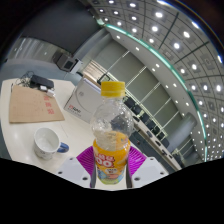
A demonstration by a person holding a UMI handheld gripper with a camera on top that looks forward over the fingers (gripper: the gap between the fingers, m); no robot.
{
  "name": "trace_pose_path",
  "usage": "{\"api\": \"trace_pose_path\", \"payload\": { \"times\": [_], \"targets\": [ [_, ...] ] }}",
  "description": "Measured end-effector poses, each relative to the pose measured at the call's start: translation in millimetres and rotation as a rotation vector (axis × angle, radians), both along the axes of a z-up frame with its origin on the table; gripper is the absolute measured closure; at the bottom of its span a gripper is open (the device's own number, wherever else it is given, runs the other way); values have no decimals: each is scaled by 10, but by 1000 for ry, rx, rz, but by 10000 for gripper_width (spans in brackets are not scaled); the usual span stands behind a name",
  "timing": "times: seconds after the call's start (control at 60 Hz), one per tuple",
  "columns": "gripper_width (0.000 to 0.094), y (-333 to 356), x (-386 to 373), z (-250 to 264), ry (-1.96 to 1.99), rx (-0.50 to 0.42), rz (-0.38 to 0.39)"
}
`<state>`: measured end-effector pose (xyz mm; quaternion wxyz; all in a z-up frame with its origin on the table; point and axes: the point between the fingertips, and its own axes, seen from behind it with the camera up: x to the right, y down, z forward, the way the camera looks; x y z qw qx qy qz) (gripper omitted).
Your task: Pour water
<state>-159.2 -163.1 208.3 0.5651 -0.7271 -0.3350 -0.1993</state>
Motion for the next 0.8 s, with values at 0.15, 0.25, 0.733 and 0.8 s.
{"api": "trace_pose_path", "payload": {
  "times": [0.15, 0.25, 0.733, 0.8],
  "targets": [
    [526, 24, 68, -432, 381, -157, 22],
    [526, 92, 137, -791, 503, -207, 31],
    [411, 95, 264, -1519, 669, -268, 1],
    [235, 35, 293, -1530, 651, -305, -25]
  ]
}}
